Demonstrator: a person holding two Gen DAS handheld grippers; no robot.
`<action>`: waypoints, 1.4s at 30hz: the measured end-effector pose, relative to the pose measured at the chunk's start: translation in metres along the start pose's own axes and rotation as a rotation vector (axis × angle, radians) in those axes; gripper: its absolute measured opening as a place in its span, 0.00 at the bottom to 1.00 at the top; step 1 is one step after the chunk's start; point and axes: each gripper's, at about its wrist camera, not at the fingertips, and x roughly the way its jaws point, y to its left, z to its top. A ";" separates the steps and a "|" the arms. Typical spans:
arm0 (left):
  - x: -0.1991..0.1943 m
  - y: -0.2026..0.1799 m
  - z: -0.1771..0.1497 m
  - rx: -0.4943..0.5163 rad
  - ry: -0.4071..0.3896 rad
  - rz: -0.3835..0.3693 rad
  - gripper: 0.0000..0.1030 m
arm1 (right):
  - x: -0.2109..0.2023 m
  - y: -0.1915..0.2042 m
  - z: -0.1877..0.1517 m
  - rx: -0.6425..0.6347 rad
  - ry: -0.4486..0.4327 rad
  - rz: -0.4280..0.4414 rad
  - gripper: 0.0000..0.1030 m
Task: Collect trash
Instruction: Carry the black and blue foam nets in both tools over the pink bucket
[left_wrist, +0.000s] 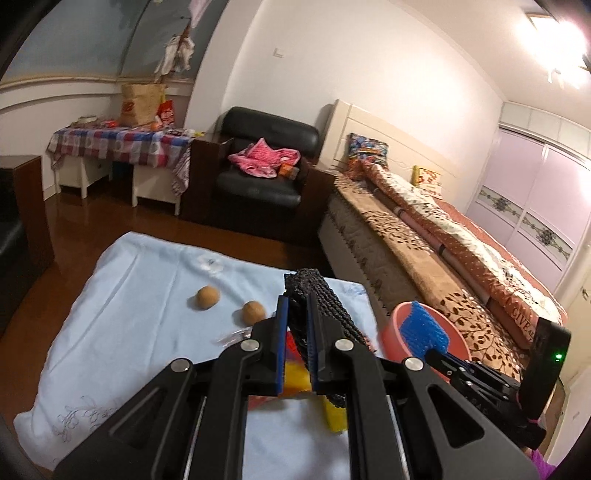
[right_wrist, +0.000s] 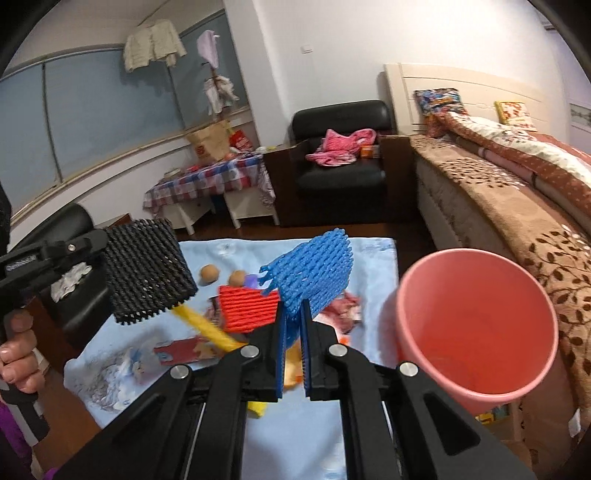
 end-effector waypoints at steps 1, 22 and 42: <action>0.001 -0.004 0.001 0.004 0.000 -0.008 0.08 | 0.000 -0.003 0.001 0.006 0.002 -0.011 0.06; 0.097 -0.115 0.000 0.158 0.113 -0.128 0.08 | 0.010 -0.100 -0.003 0.162 0.040 -0.200 0.06; 0.159 -0.157 -0.020 0.211 0.208 -0.144 0.08 | 0.032 -0.128 -0.007 0.187 0.065 -0.260 0.06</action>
